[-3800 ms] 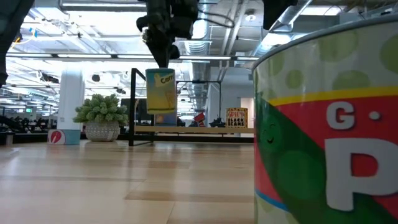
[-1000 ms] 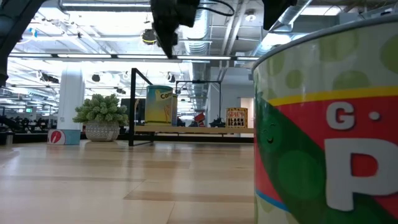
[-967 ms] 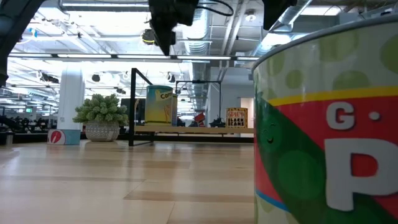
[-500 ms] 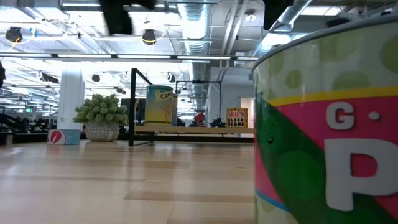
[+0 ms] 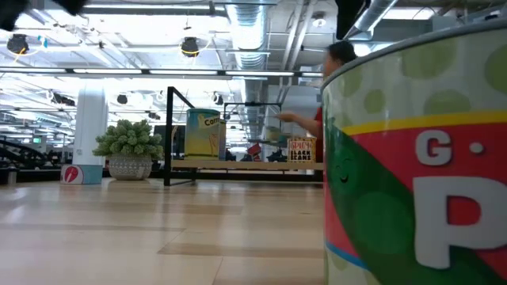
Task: Pick and place cans onto a shelf
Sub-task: Put the canned tomato on the shelf
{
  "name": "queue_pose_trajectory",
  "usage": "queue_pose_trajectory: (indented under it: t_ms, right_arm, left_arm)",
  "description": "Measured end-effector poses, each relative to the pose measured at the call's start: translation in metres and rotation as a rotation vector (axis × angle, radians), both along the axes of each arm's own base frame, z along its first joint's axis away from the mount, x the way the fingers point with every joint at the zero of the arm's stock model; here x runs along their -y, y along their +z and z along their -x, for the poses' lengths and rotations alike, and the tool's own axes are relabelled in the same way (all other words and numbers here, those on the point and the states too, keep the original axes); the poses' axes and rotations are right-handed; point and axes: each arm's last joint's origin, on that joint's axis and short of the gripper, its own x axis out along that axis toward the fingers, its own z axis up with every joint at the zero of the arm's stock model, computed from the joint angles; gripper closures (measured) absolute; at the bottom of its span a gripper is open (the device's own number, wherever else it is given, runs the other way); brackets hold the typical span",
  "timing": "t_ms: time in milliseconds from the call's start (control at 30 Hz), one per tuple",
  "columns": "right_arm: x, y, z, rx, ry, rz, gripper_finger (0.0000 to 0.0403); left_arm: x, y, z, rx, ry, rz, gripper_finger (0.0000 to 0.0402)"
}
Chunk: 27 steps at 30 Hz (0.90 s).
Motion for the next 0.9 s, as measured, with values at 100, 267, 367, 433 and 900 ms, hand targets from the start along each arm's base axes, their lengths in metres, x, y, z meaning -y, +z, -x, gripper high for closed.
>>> queue_pose_trajectory:
  t_ms: [100,267,367,433,900]
  right_arm:
    - [0.004,0.000,0.001,0.001,-0.014,0.000,0.0338]
    - [0.009,0.000,0.002,0.012,-0.043,-0.001,0.0338]
    - [0.012,0.000,0.002,0.023,-0.073,-0.006,0.0338]
    - [0.012,0.000,0.003,0.028,-0.082,-0.009,0.0338]
    - [0.012,0.000,0.002,0.031,-0.084,-0.009,0.0338]
  left_arm:
    - [0.019,-0.009,0.013,-0.064,-0.027,0.012,0.0347]
    - [0.039,-0.015,0.032,-0.125,-0.038,0.020,0.0347]
    - [0.047,-0.014,0.037,-0.095,-0.024,0.027,0.0347]
    - [0.052,-0.015,0.038,-0.064,-0.031,0.016,0.0347]
    - [0.077,-0.041,0.032,-0.149,-0.073,-0.091,0.0347]
